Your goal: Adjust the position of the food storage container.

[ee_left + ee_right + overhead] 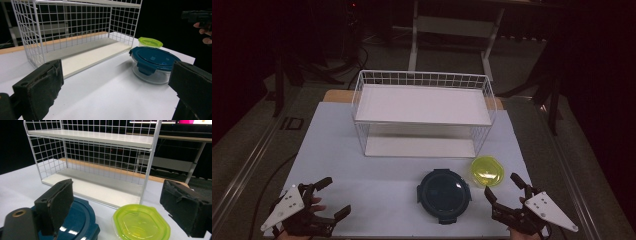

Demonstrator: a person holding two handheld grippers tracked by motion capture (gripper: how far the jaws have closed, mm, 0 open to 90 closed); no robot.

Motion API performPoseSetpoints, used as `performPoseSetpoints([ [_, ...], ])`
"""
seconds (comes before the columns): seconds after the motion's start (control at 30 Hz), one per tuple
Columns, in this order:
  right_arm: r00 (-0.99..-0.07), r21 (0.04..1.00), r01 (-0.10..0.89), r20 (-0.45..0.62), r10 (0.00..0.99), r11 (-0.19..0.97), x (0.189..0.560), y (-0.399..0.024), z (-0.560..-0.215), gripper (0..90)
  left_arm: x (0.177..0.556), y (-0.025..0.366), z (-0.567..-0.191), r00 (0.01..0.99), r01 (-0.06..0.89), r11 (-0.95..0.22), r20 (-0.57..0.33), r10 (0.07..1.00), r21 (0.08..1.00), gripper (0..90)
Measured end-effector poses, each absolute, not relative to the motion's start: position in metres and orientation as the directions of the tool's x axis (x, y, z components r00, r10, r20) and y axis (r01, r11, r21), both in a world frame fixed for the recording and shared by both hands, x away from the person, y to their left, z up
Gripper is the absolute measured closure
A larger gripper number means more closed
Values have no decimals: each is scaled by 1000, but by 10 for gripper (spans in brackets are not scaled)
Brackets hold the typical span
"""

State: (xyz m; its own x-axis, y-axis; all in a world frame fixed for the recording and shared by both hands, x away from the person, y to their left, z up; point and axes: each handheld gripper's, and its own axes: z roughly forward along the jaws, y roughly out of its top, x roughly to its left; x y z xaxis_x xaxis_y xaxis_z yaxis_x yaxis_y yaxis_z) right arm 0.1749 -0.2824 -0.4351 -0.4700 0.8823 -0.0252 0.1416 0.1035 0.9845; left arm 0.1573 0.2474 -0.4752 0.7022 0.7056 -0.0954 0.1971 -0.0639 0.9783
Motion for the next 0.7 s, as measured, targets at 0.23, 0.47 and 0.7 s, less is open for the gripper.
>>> performPoseSetpoints([
  [0.23, -485, 988, 125, -19, 874, 91, 169, -282, -426, 111, 158, 247, -475, 704, 198, -69, -93, 704, 978, 0],
  [0.47, -499, 985, 143, -14, 866, 98, 171, -279, -417, 112, 158, 247, -475, 703, 198, -65, -96, 704, 978, 0],
  [0.7, -558, 957, 234, -11, 830, 170, 181, -271, -412, 135, 157, 247, -475, 704, 197, -62, -97, 704, 978, 0],
])
